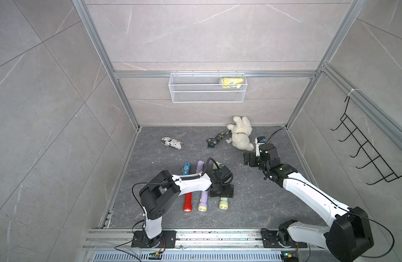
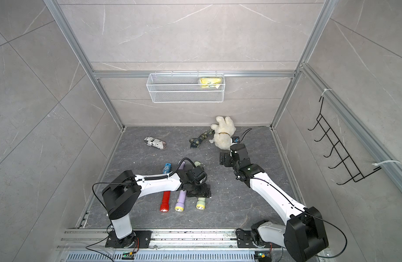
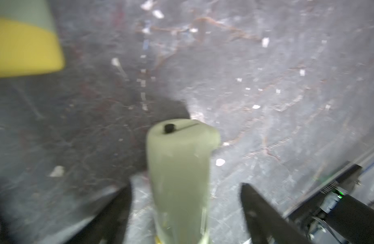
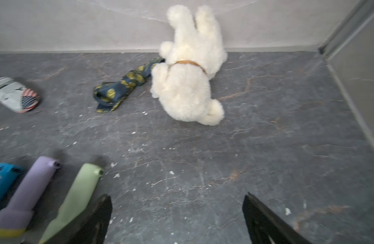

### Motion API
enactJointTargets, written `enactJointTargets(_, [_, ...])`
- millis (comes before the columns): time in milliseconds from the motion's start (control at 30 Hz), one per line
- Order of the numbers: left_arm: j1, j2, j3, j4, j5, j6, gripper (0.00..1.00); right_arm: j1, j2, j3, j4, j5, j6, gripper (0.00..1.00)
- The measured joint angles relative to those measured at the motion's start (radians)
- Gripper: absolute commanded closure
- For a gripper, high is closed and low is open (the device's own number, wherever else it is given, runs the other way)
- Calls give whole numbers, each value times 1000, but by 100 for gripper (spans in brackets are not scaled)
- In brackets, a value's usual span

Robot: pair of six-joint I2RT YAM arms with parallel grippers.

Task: Close the plug at the bottom of the flashlight
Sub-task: Place the flashlight at the center of the board, then reset both arms

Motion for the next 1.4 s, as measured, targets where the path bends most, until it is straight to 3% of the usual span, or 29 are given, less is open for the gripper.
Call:
enactJointTargets(300, [44,-47,91,-196,-96,60,0,-91,70,-220,297,266,-143,0])
enactJointTargets(400, [151,-160,97,-201,-142,117,0,-92,114,-294,436,288,-185,0])
enactJointTargets(567, [436,-408,49,-123,-264,269,0,-95,195,-447,771,288,-226,0])
enactJointTargets(667, [560,-559,-70,-3,-377,400,0,-96,245,-495,884,286,-240,0])
enactJointTargets(800, [658,-689,-312,203,-475,555,0,-97,247,-508,995,283,-248,0])
enactJointTargets(1000, [846,-642,-566,424,-575,614,0,-110,248,-509,1075,233,-256,1])
enactJointTargets(1200, [859,-441,-631,666,-691,672,1,-177,267,-540,1134,132,-246,1])
enactJointTargets(1400, [880,-412,-770,974,-610,790,1,-201,290,-547,1144,69,-236,0])
